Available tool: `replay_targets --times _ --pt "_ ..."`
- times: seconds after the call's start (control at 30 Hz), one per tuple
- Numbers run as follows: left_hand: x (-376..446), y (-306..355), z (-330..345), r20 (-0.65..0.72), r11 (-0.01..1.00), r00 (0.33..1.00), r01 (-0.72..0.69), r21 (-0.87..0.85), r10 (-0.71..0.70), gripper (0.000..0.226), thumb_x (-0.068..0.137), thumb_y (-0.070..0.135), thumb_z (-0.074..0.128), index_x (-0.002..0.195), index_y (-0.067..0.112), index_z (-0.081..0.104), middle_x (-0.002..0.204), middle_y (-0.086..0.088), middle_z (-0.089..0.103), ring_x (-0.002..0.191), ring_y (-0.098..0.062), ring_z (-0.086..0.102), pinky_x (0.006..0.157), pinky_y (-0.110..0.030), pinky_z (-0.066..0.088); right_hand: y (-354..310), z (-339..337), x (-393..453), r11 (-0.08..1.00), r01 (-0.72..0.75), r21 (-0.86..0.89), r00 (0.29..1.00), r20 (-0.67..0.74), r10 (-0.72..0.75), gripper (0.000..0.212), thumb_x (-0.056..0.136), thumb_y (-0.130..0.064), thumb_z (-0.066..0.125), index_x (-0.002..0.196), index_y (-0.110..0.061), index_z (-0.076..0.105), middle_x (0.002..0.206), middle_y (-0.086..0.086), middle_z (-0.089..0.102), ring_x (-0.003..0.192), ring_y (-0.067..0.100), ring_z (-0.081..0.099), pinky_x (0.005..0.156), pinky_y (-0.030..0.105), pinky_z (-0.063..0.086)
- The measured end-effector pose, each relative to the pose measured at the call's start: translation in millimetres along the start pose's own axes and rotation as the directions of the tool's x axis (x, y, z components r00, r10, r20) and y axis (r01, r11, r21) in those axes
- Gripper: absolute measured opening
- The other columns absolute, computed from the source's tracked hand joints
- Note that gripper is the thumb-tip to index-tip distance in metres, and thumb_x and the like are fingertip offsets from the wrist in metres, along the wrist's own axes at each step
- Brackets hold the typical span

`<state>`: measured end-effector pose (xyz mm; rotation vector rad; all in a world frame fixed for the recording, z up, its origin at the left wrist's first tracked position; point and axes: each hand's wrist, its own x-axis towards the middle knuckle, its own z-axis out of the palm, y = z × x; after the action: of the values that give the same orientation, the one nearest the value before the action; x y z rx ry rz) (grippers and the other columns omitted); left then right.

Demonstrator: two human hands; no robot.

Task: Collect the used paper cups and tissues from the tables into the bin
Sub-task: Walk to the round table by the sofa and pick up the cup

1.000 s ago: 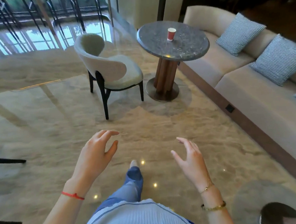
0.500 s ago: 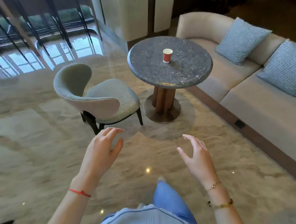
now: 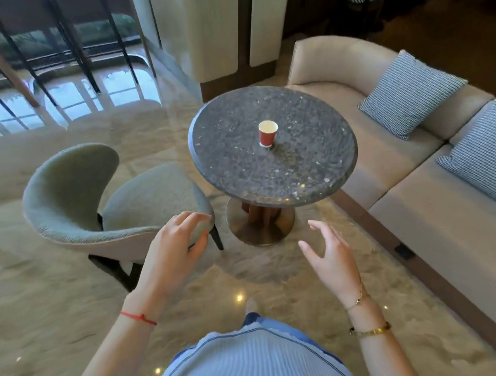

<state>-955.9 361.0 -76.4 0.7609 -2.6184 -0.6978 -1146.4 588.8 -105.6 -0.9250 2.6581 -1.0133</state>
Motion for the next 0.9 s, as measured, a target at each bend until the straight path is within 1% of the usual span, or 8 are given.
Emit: replay_targets --times 0.1,0.2,0.33,0.4,0.47,0.6,0.77,0.9 --pt "53 4 12 -0.005 1.000 1.000 0.024 -0.014 -0.024 0.022 0.091 0.022 0.062 0.113 0.024 0.064 0.112 0.009 0.062 0.099 -0.015 0.059 0.081 -0.026 0.045 7 -8 65 1.000 0.018 -0.008 1.000 -0.002 -0.018 0.043 0.085 -0.024 0.068 0.124 -0.012 0.055 0.124 0.000 0.060 0.119 0.018 0.051 0.099 0.019 0.033" --pt "99 4 21 -0.019 0.999 0.998 0.052 -0.013 -0.053 0.022 0.091 0.021 0.062 0.112 0.022 0.065 0.112 0.006 0.064 0.100 -0.019 0.061 0.082 -0.029 0.045 15 -8 122 1.000 0.027 -0.013 1.000 -0.001 -0.027 0.045 0.085 -0.024 0.068 0.126 -0.013 0.053 0.126 0.002 0.058 0.120 0.020 0.051 0.102 0.027 0.038" --pt "153 -4 34 -0.006 0.998 0.998 0.060 -0.009 -0.060 0.023 0.091 0.019 0.062 0.113 0.020 0.065 0.113 0.006 0.065 0.102 -0.018 0.060 0.083 -0.025 0.041 23 2 192 1.000 -0.007 -0.004 0.999 0.036 0.008 0.051 0.087 -0.029 0.066 0.132 -0.014 0.048 0.132 0.003 0.053 0.123 0.019 0.047 0.102 0.029 0.038" --pt "180 -11 40 0.003 0.998 0.998 0.066 -0.013 -0.066 0.024 0.090 0.019 0.062 0.114 0.020 0.065 0.114 0.006 0.065 0.103 -0.017 0.060 0.082 -0.023 0.042 25 10 227 1.000 -0.006 0.003 0.999 0.041 0.006 0.053 0.087 -0.028 0.066 0.133 -0.012 0.047 0.132 0.005 0.052 0.124 0.021 0.047 0.104 0.034 0.039" --pt "206 -21 46 0.002 0.997 0.997 0.071 -0.019 -0.071 0.024 0.090 0.019 0.062 0.114 0.020 0.065 0.114 0.006 0.065 0.102 -0.017 0.061 0.081 -0.023 0.042 27 20 261 1.000 -0.010 0.000 0.999 0.040 0.010 0.054 0.086 -0.028 0.067 0.133 -0.011 0.046 0.132 0.007 0.052 0.123 0.023 0.047 0.104 0.036 0.040" --pt "259 -48 57 0.033 0.998 0.998 0.056 -0.015 -0.055 0.026 0.090 0.018 0.062 0.116 0.021 0.064 0.116 0.006 0.064 0.105 -0.015 0.060 0.082 -0.025 0.044 31 50 326 0.999 -0.040 0.025 0.999 0.038 0.039 0.061 0.084 -0.028 0.069 0.135 -0.010 0.042 0.136 0.009 0.049 0.126 0.023 0.045 0.104 0.032 0.036" --pt "320 -83 62 0.046 0.999 0.998 0.047 0.012 -0.047 0.028 0.091 0.019 0.061 0.119 0.022 0.062 0.116 0.005 0.064 0.106 -0.017 0.059 0.084 -0.031 0.049 31 97 401 0.991 -0.119 0.059 0.991 0.068 0.115 0.079 0.079 -0.025 0.075 0.142 -0.005 0.031 0.144 0.015 0.038 0.133 0.028 0.036 0.110 0.035 0.029" --pt "360 -109 68 0.072 1.000 0.997 0.014 0.014 -0.015 0.027 0.090 0.018 0.062 0.117 0.021 0.062 0.116 0.005 0.064 0.105 -0.016 0.059 0.086 -0.030 0.047 31 134 445 0.981 -0.182 0.062 0.982 0.053 0.179 0.090 0.074 -0.023 0.079 0.144 -0.003 0.026 0.146 0.018 0.034 0.136 0.031 0.031 0.112 0.037 0.025"
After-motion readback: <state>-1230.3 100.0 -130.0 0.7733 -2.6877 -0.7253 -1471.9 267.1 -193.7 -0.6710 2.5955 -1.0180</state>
